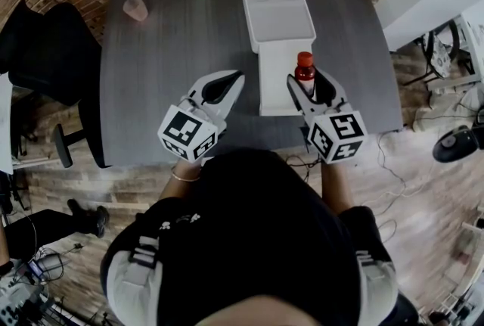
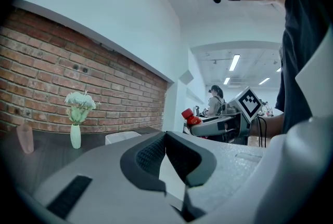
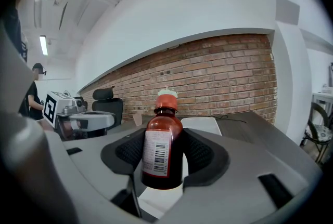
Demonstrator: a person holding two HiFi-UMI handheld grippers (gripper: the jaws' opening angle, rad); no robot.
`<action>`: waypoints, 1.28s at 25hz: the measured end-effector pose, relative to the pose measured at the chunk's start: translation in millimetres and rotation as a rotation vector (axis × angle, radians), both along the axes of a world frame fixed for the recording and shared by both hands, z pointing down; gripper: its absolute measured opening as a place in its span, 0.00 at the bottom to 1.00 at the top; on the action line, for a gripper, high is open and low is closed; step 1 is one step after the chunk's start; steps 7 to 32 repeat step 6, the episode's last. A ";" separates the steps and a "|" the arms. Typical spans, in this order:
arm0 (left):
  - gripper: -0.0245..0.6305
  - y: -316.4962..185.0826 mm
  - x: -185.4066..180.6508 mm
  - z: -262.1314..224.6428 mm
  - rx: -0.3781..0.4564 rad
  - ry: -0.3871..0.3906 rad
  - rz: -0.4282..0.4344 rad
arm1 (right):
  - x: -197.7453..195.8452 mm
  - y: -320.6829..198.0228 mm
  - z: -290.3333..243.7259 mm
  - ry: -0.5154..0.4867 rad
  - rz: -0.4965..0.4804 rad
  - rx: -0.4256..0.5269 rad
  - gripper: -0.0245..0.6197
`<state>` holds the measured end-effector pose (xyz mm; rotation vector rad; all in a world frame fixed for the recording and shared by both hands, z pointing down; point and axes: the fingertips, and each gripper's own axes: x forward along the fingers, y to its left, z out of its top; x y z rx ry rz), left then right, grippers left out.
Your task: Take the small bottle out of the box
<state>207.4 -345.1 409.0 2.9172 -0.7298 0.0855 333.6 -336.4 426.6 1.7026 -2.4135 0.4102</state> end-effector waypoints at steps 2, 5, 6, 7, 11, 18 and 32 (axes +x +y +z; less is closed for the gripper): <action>0.04 -0.7 -1.7 -0.7 0.002 0.001 -0.002 | -1.7 -0.3 -0.8 0.001 -0.003 -0.003 0.38; 0.04 -2.6 -4.4 -2.0 0.007 -0.002 -0.004 | -4.7 -1.4 -3.0 0.001 -0.008 -0.003 0.38; 0.04 -3.2 -5.2 -2.3 0.009 -0.003 -0.004 | -5.7 -1.9 -3.8 0.001 -0.009 -0.003 0.38; 0.04 -3.2 -5.2 -2.3 0.009 -0.003 -0.004 | -5.7 -1.9 -3.8 0.001 -0.009 -0.003 0.38; 0.04 -3.2 -5.2 -2.3 0.009 -0.003 -0.004 | -5.7 -1.9 -3.8 0.001 -0.009 -0.003 0.38; 0.04 -3.2 -5.2 -2.3 0.009 -0.003 -0.004 | -5.7 -1.9 -3.8 0.001 -0.009 -0.003 0.38; 0.04 -3.2 -5.2 -2.3 0.009 -0.003 -0.004 | -5.7 -1.9 -3.8 0.001 -0.009 -0.003 0.38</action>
